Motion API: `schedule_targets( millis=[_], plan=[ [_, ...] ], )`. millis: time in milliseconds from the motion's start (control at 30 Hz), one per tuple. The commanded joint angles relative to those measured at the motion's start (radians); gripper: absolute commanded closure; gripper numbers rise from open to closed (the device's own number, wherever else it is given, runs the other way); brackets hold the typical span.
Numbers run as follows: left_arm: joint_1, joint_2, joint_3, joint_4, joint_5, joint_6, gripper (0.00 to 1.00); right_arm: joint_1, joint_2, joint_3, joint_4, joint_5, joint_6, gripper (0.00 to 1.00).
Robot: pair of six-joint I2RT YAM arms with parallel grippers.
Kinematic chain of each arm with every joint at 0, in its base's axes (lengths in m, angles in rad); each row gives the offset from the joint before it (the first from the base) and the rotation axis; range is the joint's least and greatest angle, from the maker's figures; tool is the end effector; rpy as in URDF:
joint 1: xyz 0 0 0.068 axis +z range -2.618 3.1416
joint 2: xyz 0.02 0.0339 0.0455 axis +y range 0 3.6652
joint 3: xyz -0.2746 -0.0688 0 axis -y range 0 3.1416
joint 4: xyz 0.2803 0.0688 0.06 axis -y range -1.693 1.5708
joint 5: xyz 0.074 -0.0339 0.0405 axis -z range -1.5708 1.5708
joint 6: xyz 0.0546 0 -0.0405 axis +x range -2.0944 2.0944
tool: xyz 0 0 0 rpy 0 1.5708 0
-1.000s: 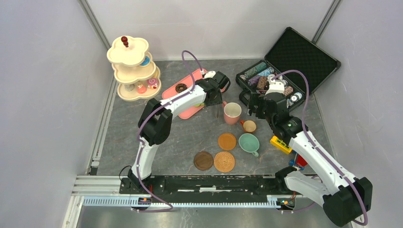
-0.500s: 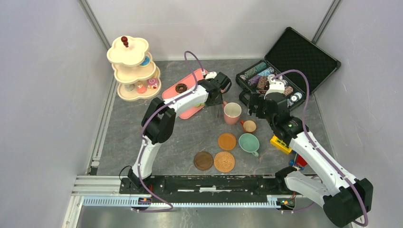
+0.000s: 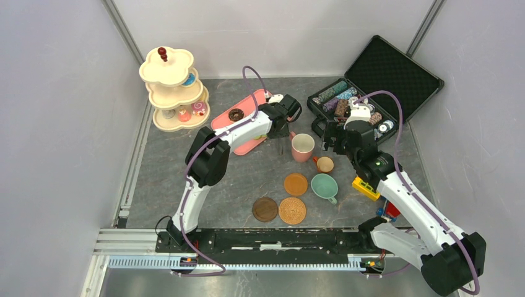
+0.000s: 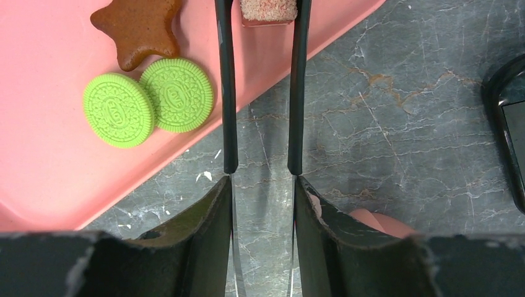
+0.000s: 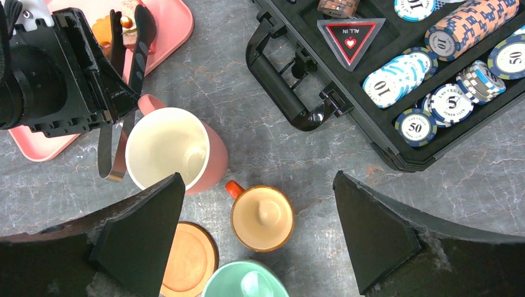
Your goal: Serve the afternoon tea
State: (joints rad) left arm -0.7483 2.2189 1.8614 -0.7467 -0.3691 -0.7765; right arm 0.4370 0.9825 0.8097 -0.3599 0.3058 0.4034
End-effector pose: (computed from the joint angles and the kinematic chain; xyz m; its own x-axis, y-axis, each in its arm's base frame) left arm 0.3985 -0.3431 0.1790 -0.8283 -0.1229 -0.5467 -0.0908 0.9922 -0.0854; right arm 0.2449 0.0963 0.2888 -0.4894 0.1846 -0.8523 0.0255 0.9800 0.1975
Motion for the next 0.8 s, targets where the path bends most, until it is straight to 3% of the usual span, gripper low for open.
schedule_targets(
  millis=[0,767],
  plan=[
    [0.0,-0.077,0.018,0.026,-0.033,0.059,0.97,0.004,-0.017,0.008,0.036,-0.013,0.007,0.02],
    [0.007,-0.108,-0.019,0.036,0.012,0.085,0.98,0.005,-0.05,-0.019,0.044,-0.014,0.008,0.02]
  ],
)
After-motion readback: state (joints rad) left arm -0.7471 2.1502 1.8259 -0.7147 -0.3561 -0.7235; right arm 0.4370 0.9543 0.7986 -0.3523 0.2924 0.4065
